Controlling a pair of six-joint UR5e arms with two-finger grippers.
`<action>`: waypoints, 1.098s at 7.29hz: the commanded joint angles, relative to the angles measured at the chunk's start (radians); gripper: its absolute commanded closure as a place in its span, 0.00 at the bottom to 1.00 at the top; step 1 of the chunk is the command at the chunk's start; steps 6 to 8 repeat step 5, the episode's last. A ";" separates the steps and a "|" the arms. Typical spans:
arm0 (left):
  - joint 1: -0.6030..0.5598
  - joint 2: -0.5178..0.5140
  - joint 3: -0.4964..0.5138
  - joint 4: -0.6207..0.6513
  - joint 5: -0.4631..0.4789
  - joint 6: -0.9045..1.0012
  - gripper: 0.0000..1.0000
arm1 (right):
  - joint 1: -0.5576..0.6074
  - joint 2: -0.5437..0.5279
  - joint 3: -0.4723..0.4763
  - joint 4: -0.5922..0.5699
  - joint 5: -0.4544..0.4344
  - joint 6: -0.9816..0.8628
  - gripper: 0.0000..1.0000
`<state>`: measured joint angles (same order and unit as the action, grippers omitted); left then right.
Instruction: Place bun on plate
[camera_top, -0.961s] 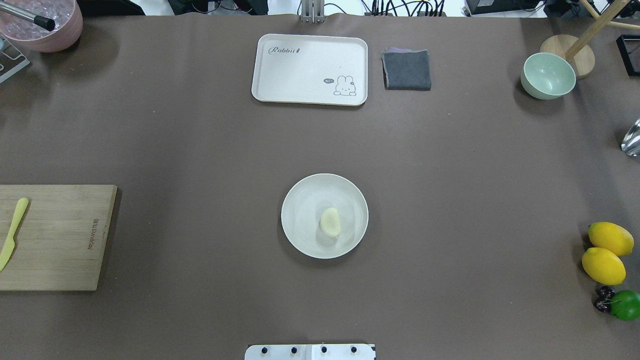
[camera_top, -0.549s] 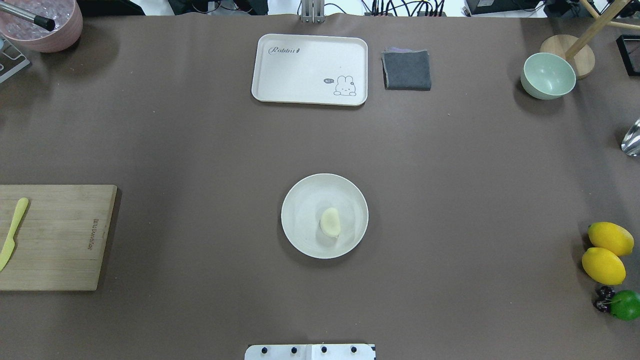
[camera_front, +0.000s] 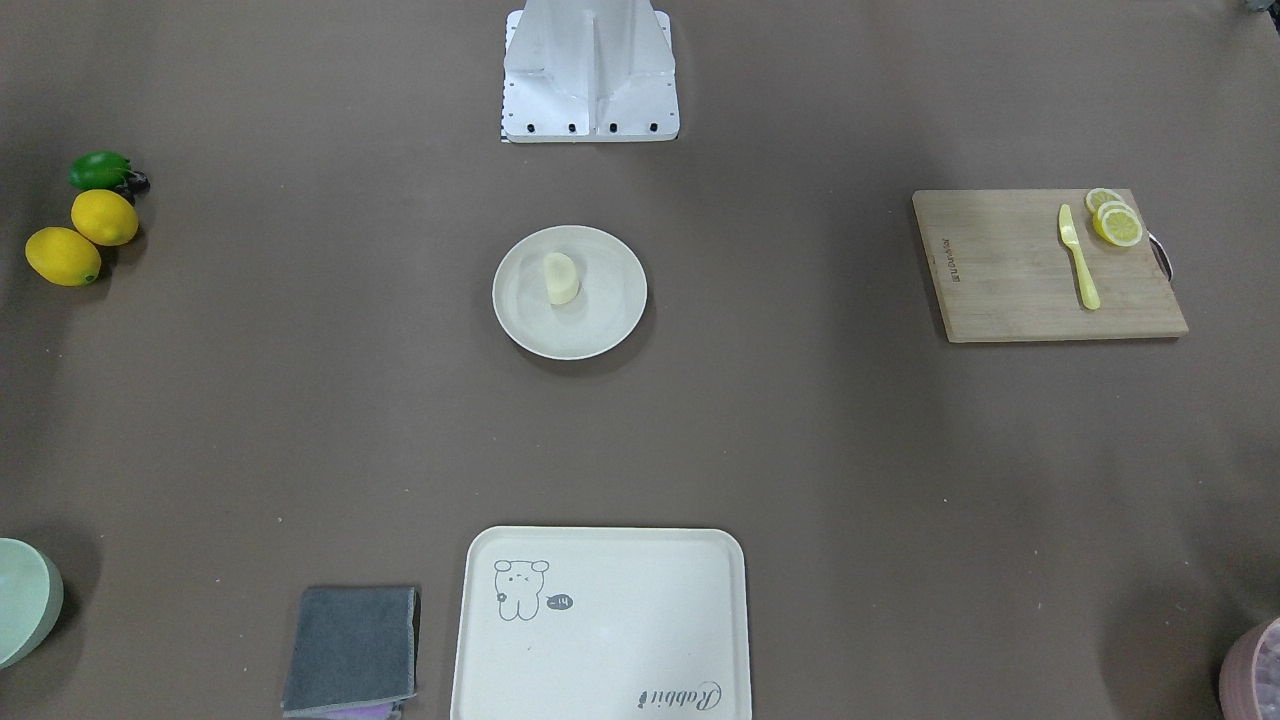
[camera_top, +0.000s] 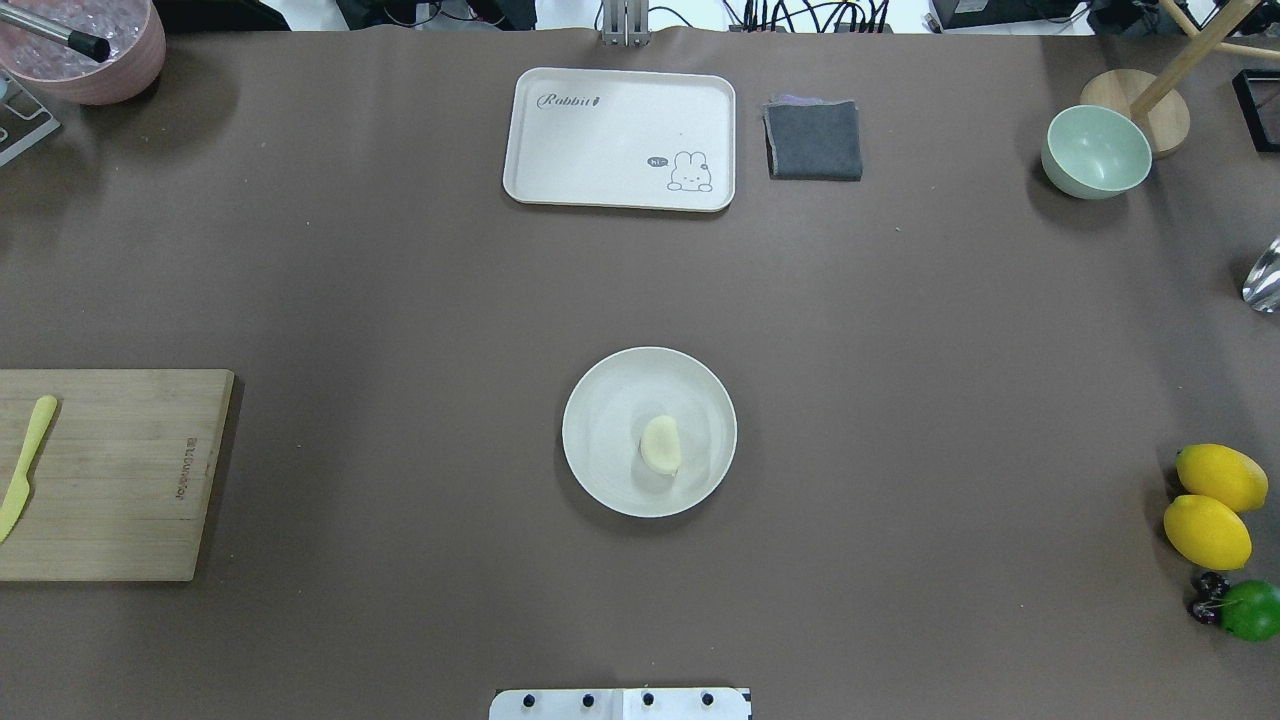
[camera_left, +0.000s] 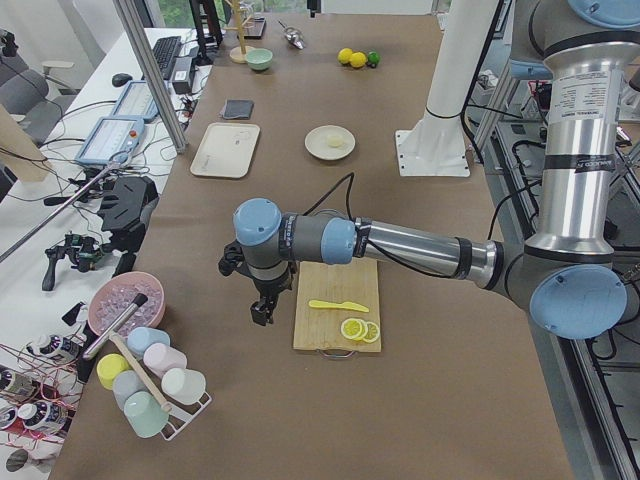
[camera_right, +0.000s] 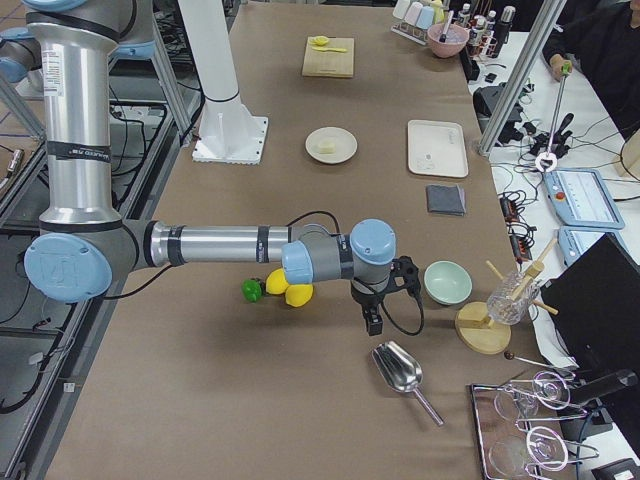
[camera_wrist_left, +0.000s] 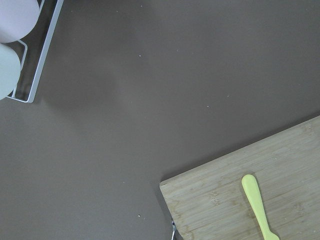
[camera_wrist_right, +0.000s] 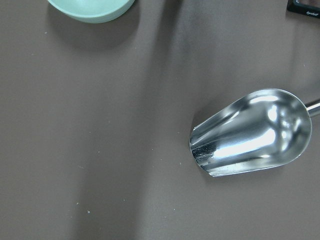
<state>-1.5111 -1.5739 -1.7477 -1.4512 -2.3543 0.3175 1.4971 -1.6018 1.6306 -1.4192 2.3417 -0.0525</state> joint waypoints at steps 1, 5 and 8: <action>0.002 -0.002 -0.006 0.000 -0.003 0.000 0.02 | 0.005 0.006 0.003 -0.001 -0.004 0.000 0.00; 0.002 -0.008 -0.002 0.000 -0.003 -0.008 0.02 | 0.003 0.006 0.006 0.002 -0.005 0.000 0.00; 0.002 -0.008 -0.002 0.000 -0.003 -0.008 0.02 | 0.003 0.006 0.006 0.002 -0.005 0.000 0.00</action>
